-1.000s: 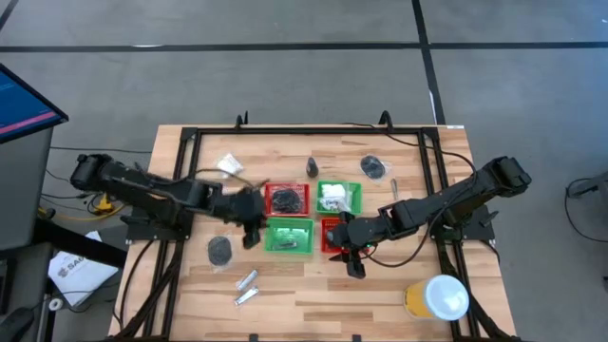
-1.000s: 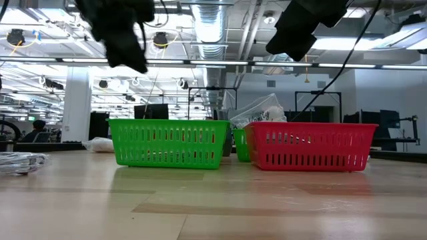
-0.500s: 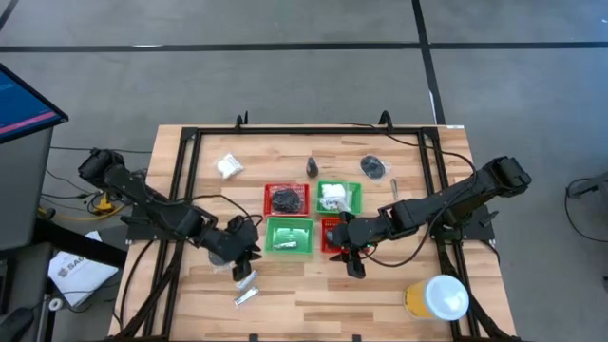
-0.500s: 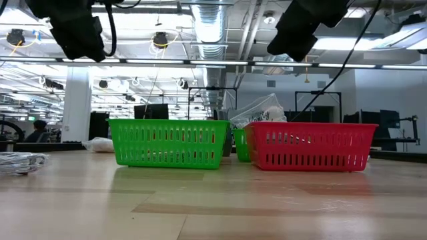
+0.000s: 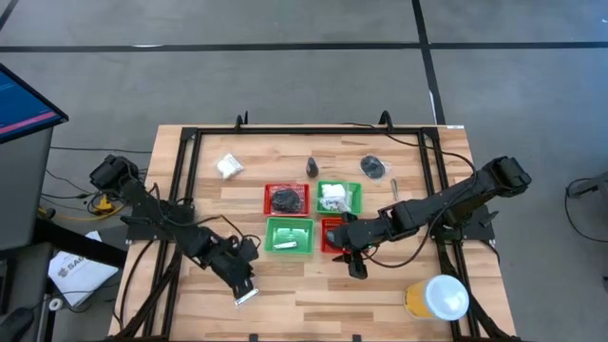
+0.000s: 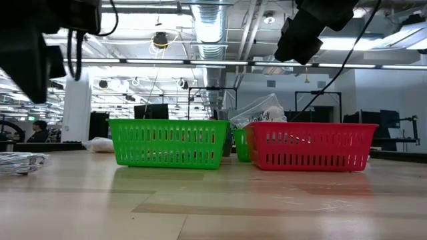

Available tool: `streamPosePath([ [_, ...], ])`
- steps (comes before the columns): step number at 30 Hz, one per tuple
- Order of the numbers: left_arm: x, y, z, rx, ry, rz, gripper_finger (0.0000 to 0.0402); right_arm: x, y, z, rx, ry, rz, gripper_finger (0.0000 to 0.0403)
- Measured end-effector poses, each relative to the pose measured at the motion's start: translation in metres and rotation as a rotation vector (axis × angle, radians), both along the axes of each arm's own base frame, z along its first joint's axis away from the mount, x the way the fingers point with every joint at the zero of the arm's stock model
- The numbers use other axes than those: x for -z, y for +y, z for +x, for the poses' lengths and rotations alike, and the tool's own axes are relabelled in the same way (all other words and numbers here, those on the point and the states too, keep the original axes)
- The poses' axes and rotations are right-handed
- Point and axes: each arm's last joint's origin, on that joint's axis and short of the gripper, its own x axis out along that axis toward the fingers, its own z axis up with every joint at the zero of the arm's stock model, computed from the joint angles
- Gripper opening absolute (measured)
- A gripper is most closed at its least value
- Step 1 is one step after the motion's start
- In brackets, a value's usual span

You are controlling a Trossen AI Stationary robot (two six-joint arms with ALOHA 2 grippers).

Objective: Pick & Place Travel size toiletries
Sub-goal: Put the silver nail cutter into the left green basket

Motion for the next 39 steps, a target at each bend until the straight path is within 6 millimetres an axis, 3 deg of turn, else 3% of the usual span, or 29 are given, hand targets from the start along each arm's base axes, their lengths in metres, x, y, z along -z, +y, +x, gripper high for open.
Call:
streamPosePath([
  [13, 0.030, -0.008, 0.007, -0.067, 0.112, -0.008, 0.0092, 0.000, -0.008, 0.003, 0.019, -0.001, -0.007, 0.0163],
  [30, 0.034, -0.008, 0.009, -0.082, 0.100, 0.013, 0.0092, 0.000, -0.006, 0.002, 0.013, 0.000, -0.006, 0.0163],
  [39, 0.055, -0.012, 0.013, -0.077, 0.160, 0.041, 0.0092, 0.000, -0.006, 0.002, 0.013, 0.000, -0.005, 0.0163],
])
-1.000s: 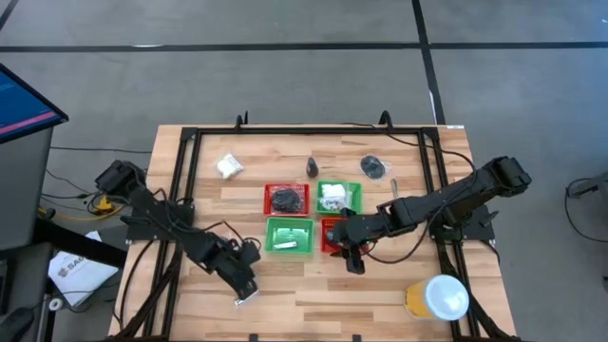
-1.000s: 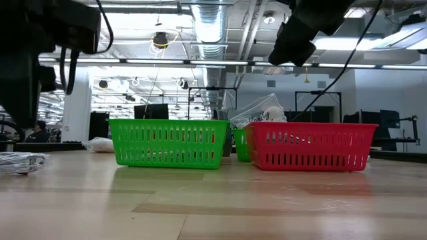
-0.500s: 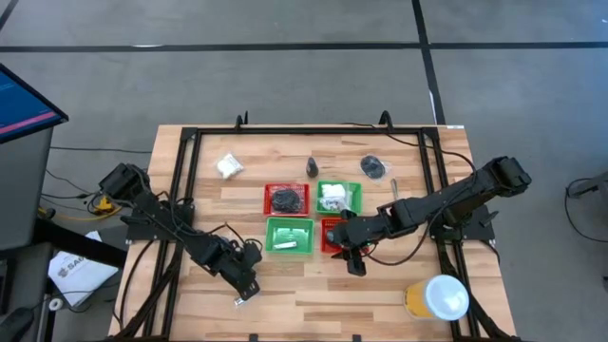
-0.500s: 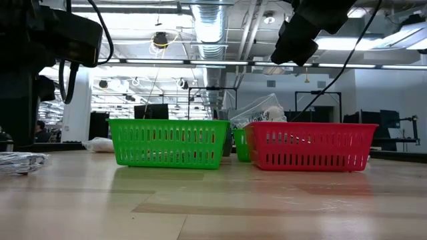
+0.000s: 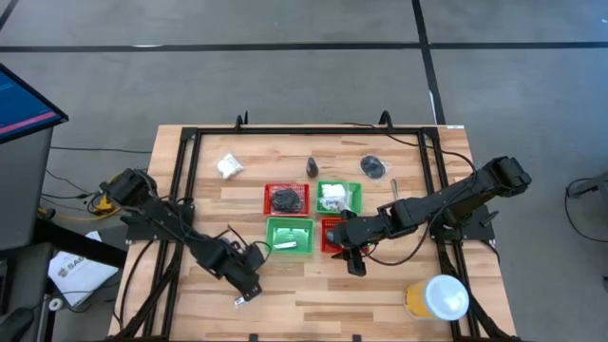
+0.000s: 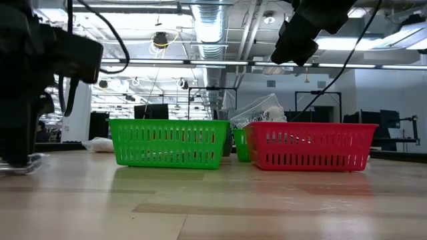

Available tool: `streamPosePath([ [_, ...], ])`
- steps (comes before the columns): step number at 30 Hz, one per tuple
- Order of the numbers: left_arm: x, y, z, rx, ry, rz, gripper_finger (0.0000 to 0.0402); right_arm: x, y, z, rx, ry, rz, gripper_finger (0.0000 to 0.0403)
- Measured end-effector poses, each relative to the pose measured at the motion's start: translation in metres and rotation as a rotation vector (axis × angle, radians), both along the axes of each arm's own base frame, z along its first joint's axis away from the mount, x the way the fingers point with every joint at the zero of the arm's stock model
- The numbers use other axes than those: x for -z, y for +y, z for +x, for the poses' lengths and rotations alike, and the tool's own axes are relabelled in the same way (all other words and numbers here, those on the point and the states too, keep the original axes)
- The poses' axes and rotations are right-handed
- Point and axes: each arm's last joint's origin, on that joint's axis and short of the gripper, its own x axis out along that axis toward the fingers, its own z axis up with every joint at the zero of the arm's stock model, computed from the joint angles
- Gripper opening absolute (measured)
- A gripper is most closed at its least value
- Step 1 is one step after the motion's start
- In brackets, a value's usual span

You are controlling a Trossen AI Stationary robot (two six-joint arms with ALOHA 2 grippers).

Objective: Pick & Place Travel size toiletries
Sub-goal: Put the silver nail cutter into the left green basket

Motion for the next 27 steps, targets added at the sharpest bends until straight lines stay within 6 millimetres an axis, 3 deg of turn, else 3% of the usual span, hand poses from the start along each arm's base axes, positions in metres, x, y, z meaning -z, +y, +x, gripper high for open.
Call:
streamPosePath([
  [7, 0.014, -0.003, 0.003, 0.026, 0.042, 0.006, 0.0092, 0.000, 0.000, 0.000, 0.000, 0.000, 0.000, 0.0163],
  [11, 0.014, -0.003, 0.003, 0.064, 0.039, 0.028, 0.0086, 0.000, 0.000, 0.000, 0.000, 0.000, 0.000, 0.0163],
  [16, 0.015, -0.002, 0.003, 0.064, 0.048, 0.035, 0.0045, 0.000, 0.000, 0.000, 0.000, 0.000, 0.000, 0.0163],
  [27, 0.012, -0.004, 0.006, 0.110, 0.047, 0.065, 0.0045, 0.000, 0.000, 0.000, 0.000, 0.000, 0.000, 0.0163],
])
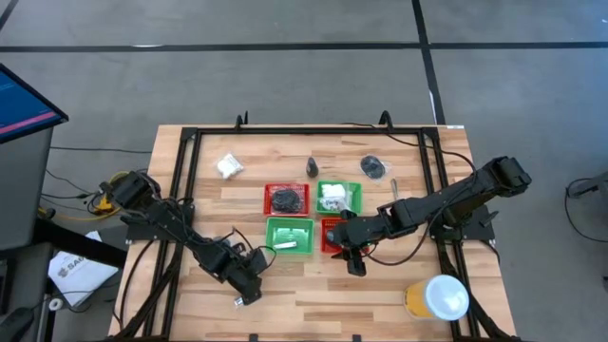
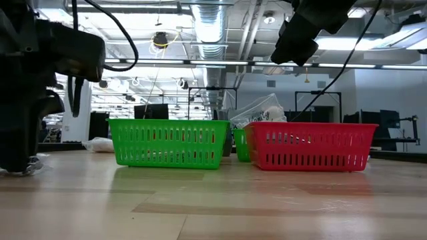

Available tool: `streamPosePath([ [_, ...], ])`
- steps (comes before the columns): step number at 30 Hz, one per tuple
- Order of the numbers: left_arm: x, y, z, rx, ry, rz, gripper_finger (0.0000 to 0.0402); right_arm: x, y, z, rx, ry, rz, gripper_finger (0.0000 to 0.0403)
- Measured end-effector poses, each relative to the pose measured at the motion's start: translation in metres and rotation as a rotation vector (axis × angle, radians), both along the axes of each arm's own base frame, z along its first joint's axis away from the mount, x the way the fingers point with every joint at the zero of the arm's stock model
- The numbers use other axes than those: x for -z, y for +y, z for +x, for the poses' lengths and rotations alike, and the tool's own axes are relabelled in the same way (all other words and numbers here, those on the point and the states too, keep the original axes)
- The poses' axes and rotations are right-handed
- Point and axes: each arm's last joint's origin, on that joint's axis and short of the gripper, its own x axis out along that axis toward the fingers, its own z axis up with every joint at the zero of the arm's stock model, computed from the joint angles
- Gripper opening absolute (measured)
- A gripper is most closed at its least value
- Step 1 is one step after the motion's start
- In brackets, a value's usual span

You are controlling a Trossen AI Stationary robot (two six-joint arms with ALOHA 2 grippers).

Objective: Pick & Place Travel size toiletries
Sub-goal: Put the silver nail cutter into the left green basket

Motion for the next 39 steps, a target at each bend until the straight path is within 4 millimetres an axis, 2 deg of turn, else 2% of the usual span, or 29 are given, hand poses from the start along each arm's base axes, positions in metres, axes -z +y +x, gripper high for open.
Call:
streamPosePath([
  [5, -0.014, -0.004, 0.008, 0.051, -0.038, 0.035, 0.0045, 0.000, 0.000, 0.000, 0.000, 0.000, 0.000, 0.0163],
  [9, -0.034, -0.003, 0.009, 0.042, -0.117, 0.059, 0.0045, 0.000, 0.000, 0.000, 0.001, -0.001, 0.000, 0.0163],
  [17, -0.075, 0.007, 0.003, 0.016, -0.324, 0.128, 0.0045, 0.000, 0.000, 0.000, 0.000, -0.001, -0.002, 0.0163],
  [22, -0.096, 0.018, 0.008, 0.017, -0.453, 0.191, 0.0045, 0.000, 0.000, 0.000, 0.000, -0.002, -0.002, 0.0163],
  [32, -0.104, 0.056, 0.038, 0.031, -0.540, 0.300, 0.0045, 0.000, 0.000, 0.000, 0.000, -0.002, -0.001, 0.0163],
  [39, -0.106, 0.073, 0.049, 0.037, -0.578, 0.352, 0.0045, 0.000, 0.000, 0.000, 0.000, -0.002, -0.001, 0.0163],
])
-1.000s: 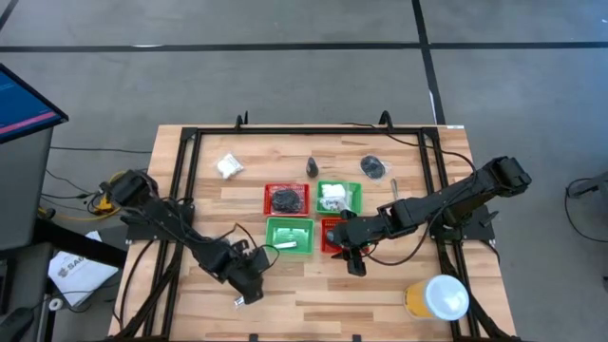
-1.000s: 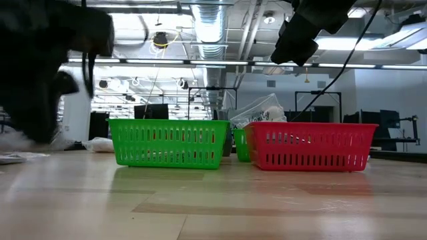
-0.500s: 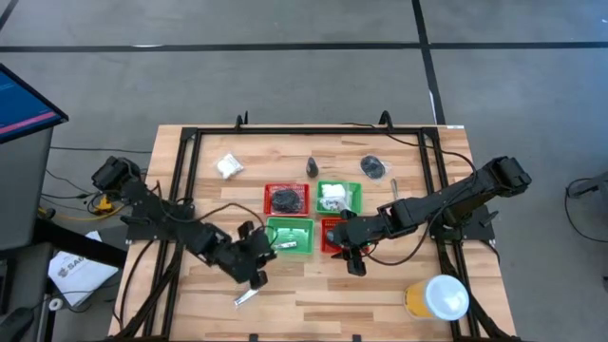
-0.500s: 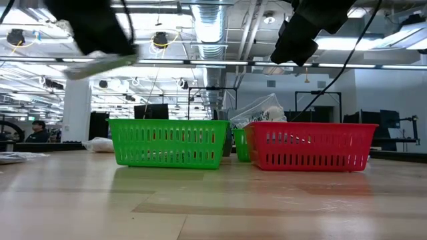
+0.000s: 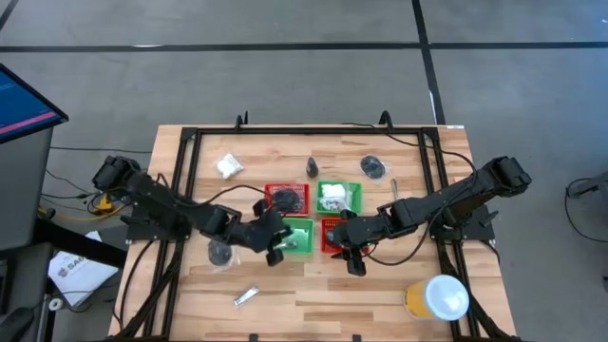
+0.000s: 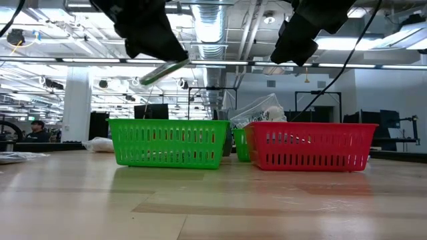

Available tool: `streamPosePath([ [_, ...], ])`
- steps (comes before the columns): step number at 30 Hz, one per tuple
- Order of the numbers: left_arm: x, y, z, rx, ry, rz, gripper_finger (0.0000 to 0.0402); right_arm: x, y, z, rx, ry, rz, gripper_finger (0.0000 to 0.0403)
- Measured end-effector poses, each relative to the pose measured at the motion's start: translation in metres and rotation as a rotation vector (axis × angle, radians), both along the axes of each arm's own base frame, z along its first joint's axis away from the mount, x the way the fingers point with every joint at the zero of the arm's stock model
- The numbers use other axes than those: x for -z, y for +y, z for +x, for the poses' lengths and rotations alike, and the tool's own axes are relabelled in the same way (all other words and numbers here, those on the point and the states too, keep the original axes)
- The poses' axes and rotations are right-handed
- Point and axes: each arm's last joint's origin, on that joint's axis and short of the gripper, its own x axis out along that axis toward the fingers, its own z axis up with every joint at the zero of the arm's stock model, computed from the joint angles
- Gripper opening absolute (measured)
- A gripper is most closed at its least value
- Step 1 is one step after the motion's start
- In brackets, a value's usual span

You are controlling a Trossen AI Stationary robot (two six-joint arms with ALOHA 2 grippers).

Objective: Pick & Place Travel size toiletries
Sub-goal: Put the silver nail cutter into the left green basket

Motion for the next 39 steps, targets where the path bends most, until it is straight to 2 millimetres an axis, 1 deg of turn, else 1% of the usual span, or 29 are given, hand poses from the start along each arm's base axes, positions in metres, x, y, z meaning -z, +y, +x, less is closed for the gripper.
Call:
streamPosePath([
  [9, 0.013, 0.007, -0.002, 0.005, -0.004, 0.028, 0.0051, 0.000, 0.000, 0.000, 0.000, 0.000, 0.000, 0.0163],
  [14, 0.025, 0.009, -0.005, 0.004, -0.035, 0.019, 0.0054, 0.000, 0.000, 0.000, 0.001, 0.000, 0.000, 0.0163],
  [19, 0.034, 0.013, -0.008, -0.011, -0.042, 0.019, 0.0071, -0.001, 0.000, 0.001, 0.002, -0.006, 0.002, 0.0163],
  [24, 0.042, 0.024, -0.010, -0.043, -0.043, 0.020, 0.0086, -0.001, 0.000, 0.000, 0.001, -0.006, 0.001, 0.0163],
  [30, 0.048, 0.030, -0.010, -0.064, -0.091, 0.005, 0.0088, -0.001, 0.000, 0.001, 0.001, -0.007, 0.001, 0.0163],
  [39, 0.048, 0.030, -0.010, -0.064, -0.101, 0.001, 0.0089, 0.000, 0.000, 0.000, -0.010, -0.009, -0.010, 0.0163],
])
